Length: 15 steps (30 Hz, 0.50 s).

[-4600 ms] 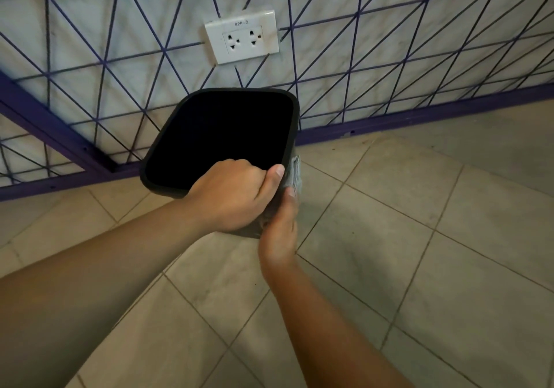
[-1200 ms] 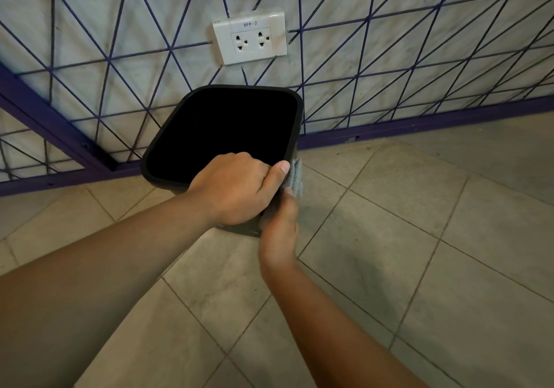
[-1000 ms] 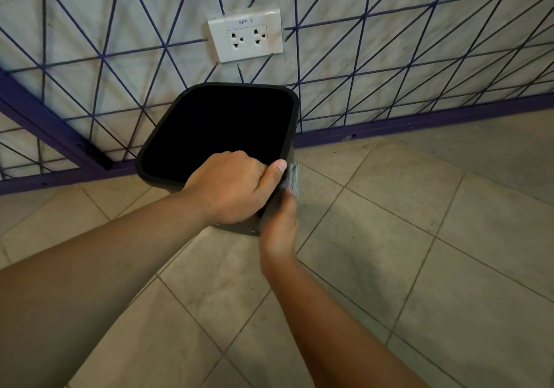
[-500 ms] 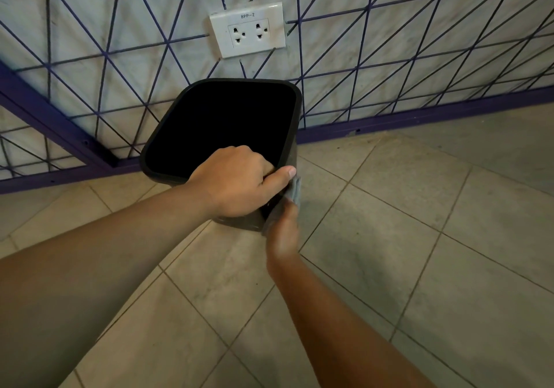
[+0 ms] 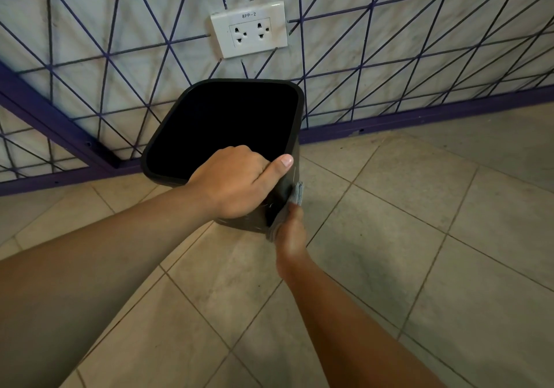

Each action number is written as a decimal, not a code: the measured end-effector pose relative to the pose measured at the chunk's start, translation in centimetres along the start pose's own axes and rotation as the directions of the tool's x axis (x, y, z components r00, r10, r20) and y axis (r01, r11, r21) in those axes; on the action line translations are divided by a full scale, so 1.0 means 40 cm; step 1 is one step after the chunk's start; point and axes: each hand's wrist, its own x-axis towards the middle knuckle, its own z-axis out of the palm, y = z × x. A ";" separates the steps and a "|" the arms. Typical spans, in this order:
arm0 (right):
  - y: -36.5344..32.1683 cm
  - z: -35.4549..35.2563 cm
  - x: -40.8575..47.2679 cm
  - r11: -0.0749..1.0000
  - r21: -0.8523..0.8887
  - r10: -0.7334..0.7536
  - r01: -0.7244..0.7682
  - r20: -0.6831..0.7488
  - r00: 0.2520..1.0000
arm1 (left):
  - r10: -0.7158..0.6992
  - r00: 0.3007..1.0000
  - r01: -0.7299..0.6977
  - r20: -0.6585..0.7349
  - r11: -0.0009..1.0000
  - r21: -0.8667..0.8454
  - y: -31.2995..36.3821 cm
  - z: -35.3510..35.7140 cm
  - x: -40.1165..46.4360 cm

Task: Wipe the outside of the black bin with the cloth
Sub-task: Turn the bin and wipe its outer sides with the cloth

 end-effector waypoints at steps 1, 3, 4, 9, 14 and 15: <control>0.001 -0.005 0.016 1.000 -0.008 0.003 -0.003 -0.001 1.000 | 0.000 1.000 0.000 0.000 1.000 -0.003 0.001 -0.001 -0.001; -0.003 -0.015 0.030 1.000 -0.025 -0.005 0.004 -0.008 1.000 | 0.004 1.000 -0.004 0.002 1.000 -0.007 0.002 -0.001 -0.001; 0.002 -0.019 0.032 0.998 -0.062 -0.010 0.010 -0.003 1.000 | 0.003 1.000 -0.003 0.002 1.000 -0.007 0.002 -0.002 -0.002; 0.021 -0.025 0.032 0.999 -0.048 0.007 -0.007 0.004 1.000 | 0.008 1.000 -0.008 0.000 1.000 -0.003 0.009 -0.004 -0.004; 0.014 -0.018 0.006 0.996 -0.077 -0.046 0.050 0.051 0.998 | 0.003 1.000 -0.003 -0.004 1.000 0.000 0.006 -0.007 -0.002; 0.022 -0.020 0.005 0.994 -0.086 -0.068 0.073 0.055 0.996 | 0.008 1.000 -0.008 -0.009 1.000 0.005 0.006 -0.007 -0.002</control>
